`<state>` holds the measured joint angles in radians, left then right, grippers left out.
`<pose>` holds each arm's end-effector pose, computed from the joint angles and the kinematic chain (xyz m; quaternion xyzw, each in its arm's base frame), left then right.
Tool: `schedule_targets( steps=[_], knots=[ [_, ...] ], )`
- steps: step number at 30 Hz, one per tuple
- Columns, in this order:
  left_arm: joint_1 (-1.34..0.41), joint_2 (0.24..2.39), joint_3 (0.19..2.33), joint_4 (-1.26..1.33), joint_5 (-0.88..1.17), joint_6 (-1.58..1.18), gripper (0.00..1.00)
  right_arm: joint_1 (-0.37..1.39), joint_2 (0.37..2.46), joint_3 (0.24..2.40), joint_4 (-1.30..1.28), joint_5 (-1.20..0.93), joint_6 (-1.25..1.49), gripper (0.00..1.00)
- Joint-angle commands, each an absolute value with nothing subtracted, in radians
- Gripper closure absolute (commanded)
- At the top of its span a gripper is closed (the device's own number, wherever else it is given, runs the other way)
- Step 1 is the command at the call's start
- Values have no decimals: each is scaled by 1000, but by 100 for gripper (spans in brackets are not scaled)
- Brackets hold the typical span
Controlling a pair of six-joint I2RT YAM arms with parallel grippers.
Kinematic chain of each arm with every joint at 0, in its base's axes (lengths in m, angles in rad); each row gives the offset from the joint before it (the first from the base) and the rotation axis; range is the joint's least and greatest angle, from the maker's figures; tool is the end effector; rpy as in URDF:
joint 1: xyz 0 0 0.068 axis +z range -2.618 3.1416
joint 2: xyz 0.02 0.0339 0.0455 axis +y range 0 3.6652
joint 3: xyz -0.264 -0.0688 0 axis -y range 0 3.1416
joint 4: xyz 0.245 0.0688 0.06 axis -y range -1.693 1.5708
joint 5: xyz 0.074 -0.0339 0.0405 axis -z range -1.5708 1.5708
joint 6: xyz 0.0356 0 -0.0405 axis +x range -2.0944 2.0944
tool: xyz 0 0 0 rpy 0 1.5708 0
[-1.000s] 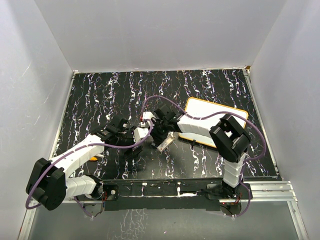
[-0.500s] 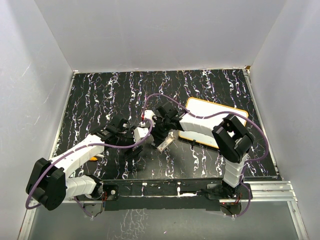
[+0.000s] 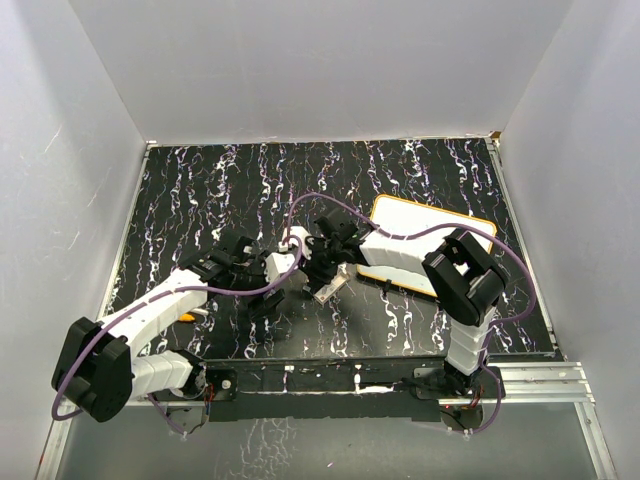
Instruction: Load the staples into the stapler
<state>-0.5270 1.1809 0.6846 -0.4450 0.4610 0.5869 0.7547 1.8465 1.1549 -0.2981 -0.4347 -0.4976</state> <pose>0.1874 -0.1274 0.2082 0.5494 0.7484 -0.2081 0.3078 0.2645 0.2693 0.1686 -0.5983 0.7219 0.2408 0.2509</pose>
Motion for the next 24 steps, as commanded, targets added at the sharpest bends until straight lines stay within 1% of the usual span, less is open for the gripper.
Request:
schedule_targets(
  steps=[1, 24],
  knots=[
    [-518, 1145, 670, -453, 496, 584, 27, 755, 1822, 1132, -246, -456, -552, 61],
    [-510, 1139, 664, -451, 506, 578, 26, 759, 1859, 1097, -197, -472, -560, 62]
  ],
)
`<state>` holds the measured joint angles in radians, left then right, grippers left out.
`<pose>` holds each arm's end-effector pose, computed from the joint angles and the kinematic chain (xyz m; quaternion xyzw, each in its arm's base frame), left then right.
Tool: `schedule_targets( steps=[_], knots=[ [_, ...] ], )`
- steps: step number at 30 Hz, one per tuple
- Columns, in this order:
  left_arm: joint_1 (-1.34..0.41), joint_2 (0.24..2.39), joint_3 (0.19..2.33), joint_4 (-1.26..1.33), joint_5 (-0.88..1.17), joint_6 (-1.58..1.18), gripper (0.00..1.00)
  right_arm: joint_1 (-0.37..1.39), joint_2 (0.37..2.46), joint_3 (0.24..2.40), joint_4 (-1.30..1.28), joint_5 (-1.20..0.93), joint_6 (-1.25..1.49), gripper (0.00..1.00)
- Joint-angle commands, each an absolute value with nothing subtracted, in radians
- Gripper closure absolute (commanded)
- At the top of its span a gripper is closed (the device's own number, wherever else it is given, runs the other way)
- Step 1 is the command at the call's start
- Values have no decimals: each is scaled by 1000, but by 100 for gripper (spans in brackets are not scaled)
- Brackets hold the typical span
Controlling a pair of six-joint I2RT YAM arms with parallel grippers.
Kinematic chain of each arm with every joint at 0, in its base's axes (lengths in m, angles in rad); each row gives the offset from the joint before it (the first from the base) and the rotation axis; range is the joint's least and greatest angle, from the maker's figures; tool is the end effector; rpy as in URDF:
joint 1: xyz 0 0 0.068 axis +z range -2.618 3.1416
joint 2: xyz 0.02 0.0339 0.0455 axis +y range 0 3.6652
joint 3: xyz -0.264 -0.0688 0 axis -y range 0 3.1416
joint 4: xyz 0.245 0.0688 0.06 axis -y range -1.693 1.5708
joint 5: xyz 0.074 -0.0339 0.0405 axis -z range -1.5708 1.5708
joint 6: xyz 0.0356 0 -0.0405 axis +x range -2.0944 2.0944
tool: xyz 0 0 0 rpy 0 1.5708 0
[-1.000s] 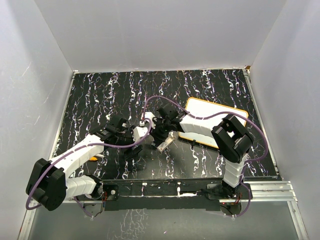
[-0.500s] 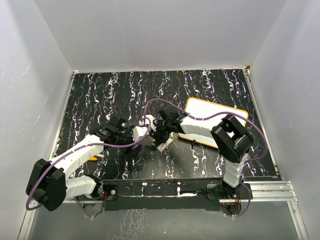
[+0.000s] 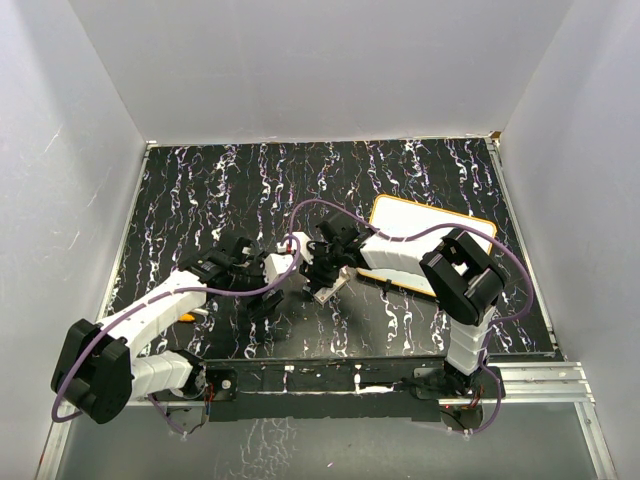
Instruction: Load the staples into the stapler
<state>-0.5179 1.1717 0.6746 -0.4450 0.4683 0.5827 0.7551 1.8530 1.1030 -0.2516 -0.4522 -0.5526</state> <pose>0.1863 -0.1246 0.2071 0.5449 0.7510 -0.2108 0.3077 0.2594 0.2655 0.1547 -0.6189 0.7041 0.2417 0.2505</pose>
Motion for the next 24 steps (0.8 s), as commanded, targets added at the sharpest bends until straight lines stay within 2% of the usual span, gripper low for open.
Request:
schedule_targets(
  steps=[1, 24],
  knots=[
    [-509, 1138, 665, -451, 505, 578, 26, 758, 1862, 1097, -195, -475, -559, 62],
    [-509, 1138, 660, -447, 503, 578, 26, 760, 1875, 1087, -205, -502, -573, 84]
  ],
)
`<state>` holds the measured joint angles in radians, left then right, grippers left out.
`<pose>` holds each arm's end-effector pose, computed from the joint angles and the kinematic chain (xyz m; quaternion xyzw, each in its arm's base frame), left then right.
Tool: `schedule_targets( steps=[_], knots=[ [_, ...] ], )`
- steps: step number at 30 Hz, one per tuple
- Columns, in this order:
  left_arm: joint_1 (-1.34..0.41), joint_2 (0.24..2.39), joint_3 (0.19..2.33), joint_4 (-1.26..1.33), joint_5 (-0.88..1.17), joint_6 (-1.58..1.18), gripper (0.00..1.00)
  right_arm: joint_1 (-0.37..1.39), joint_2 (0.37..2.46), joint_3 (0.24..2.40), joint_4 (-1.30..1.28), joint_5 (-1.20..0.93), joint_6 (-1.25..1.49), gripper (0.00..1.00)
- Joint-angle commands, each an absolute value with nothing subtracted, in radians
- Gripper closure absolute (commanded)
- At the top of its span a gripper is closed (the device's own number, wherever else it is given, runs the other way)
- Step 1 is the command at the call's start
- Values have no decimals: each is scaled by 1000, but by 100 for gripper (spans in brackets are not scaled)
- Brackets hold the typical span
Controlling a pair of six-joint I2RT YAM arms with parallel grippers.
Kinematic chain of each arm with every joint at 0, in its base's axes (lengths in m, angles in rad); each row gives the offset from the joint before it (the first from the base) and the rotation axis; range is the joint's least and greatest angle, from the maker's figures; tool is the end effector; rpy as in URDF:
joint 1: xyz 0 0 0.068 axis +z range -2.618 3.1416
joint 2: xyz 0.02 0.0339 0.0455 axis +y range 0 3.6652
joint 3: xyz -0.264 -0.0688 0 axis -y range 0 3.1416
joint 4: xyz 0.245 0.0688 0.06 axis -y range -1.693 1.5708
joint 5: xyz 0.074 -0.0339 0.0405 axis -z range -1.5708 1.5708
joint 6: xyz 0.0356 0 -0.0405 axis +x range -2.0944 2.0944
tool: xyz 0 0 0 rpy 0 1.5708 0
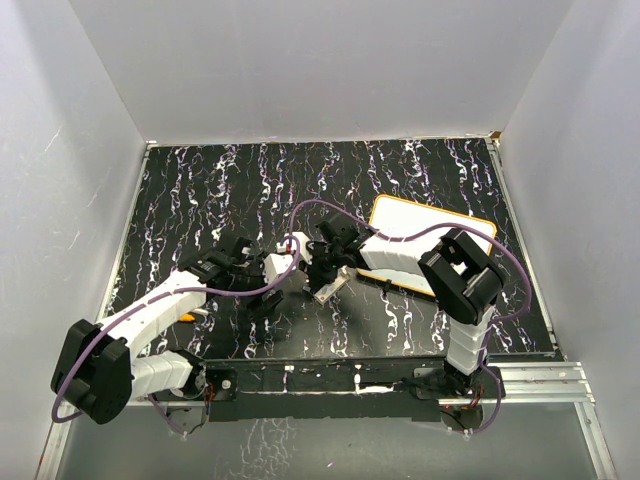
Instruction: Load the staples into the stapler
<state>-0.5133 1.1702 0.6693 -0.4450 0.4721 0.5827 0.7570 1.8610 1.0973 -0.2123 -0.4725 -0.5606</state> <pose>0.1860 -0.1234 0.2058 0.5434 0.7523 -0.2120 0.3064 0.2602 0.2681 0.1528 -0.6233 0.6930 0.2506 0.2616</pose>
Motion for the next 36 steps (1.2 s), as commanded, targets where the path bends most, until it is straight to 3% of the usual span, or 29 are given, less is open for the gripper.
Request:
schedule_targets(
  steps=[1, 25, 30, 36],
  knots=[
    [-509, 1139, 660, -448, 502, 578, 26, 760, 1877, 1088, -207, -504, -574, 84],
    [-506, 1146, 689, -451, 521, 573, 25, 658, 1830, 1181, -264, -626, -480, 88],
    [-478, 1198, 802, -488, 523, 599, 25, 619, 1798, 1214, -264, -690, -401, 88],
    [-297, 1273, 1022, -465, 773, 489, 25, 564, 1683, 1229, -200, -778, -224, 87]
  ],
)
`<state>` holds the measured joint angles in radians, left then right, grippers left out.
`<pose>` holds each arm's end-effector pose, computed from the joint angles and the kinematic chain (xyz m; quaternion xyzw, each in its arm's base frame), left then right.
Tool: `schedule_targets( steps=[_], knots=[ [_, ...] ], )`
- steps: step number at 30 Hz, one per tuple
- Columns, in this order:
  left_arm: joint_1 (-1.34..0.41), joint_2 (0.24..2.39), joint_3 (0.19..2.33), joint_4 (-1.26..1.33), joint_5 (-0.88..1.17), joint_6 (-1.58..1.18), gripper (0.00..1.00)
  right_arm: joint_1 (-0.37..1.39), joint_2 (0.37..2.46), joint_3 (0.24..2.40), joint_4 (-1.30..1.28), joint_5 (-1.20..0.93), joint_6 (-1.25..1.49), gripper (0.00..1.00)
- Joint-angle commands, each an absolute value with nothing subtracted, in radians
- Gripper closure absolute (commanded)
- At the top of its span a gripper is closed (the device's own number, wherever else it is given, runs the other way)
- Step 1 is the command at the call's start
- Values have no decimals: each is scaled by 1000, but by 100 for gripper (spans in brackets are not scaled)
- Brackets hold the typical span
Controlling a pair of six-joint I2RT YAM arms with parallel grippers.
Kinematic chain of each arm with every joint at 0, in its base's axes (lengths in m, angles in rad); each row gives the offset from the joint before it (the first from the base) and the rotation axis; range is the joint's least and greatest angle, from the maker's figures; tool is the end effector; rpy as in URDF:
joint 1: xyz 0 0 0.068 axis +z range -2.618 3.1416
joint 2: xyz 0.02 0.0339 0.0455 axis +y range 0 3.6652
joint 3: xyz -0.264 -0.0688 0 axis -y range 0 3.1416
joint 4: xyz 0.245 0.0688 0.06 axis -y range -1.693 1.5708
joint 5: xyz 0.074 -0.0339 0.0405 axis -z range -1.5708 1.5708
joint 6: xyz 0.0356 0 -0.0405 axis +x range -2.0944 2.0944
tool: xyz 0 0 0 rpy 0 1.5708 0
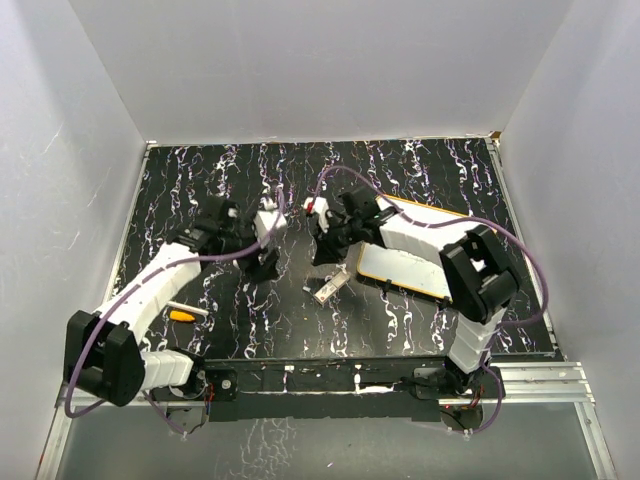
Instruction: Load the staples into the stapler
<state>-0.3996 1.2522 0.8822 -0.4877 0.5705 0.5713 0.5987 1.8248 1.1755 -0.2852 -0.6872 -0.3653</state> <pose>0.2278 -0.1171 0.2529 0.5065 0.7495 -0.2340 0.3563 0.2996 0.2317 0.1870 -0.5079 0.7436 0.3521 0.2553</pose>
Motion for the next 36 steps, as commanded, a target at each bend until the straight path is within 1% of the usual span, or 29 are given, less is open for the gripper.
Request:
schedule_targets(
  steps=[1, 6, 9, 12, 15, 18, 22, 26, 29, 32, 36],
  knots=[
    [-284, 1284, 1039, -445, 812, 450, 25, 559, 1660, 1223, -178, -789, -193, 87],
    [-279, 1348, 1156, -277, 972, 213, 26, 534, 1590, 1250, -131, -828, -60, 87],
    [-275, 1364, 1183, -173, 1014, 17, 26, 515, 1560, 1265, -116, -854, 3, 87],
    [-265, 1374, 1171, -27, 1058, -179, 26, 499, 1548, 1274, -81, -907, 86, 87],
    [-243, 1391, 1124, 173, 1103, -394, 27, 492, 1544, 1280, -36, -954, 173, 87],
    [-224, 1383, 1091, 320, 1126, -544, 29, 490, 1542, 1276, 6, -987, 240, 87],
    [-223, 1373, 1040, 448, 1122, -670, 33, 490, 1553, 1276, 78, -1032, 333, 87],
    [-223, 1373, 959, 682, 1086, -870, 40, 491, 1574, 1285, 139, -1054, 415, 87],
    [-222, 1373, 940, 709, 1064, -923, 44, 490, 1586, 1289, 172, -1056, 451, 87],
    [-223, 1373, 938, 662, 1050, -935, 45, 491, 1597, 1294, 193, -1054, 474, 86],
    [-224, 1373, 908, 712, 1052, -985, 45, 491, 1608, 1295, 234, -1060, 519, 87]
  ],
)
